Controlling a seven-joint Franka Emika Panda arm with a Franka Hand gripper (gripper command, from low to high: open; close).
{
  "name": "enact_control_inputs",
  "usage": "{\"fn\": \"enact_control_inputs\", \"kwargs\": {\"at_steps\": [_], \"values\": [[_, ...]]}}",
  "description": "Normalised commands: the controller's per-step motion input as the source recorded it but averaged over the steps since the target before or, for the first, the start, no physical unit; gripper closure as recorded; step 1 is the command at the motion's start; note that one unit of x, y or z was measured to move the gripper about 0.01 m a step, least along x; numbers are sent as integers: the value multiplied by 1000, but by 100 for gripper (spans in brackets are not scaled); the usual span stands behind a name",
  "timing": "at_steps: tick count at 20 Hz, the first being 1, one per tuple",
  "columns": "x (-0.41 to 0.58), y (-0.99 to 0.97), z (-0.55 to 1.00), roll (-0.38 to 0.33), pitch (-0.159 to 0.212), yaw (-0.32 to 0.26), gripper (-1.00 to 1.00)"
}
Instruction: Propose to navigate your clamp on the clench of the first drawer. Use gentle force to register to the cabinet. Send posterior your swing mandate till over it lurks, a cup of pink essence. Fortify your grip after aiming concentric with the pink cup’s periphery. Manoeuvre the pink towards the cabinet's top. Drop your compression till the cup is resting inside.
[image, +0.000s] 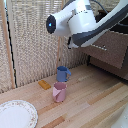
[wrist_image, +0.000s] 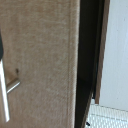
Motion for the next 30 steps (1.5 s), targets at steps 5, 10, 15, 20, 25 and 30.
{"fn": "enact_control_inputs", "kwargs": {"at_steps": [5, 10, 15, 20, 25, 30], "values": [[54, 93, 85, 301, 95, -251, -100], [0, 86, 119, 308, 34, -275, -100], [0, 95, 110, 315, 33, -272, -100], [17, 110, 75, 328, 44, -262, -100], [77, 137, 20, 348, 63, -243, -100], [125, 164, 0, 365, 61, -224, -100]]}}
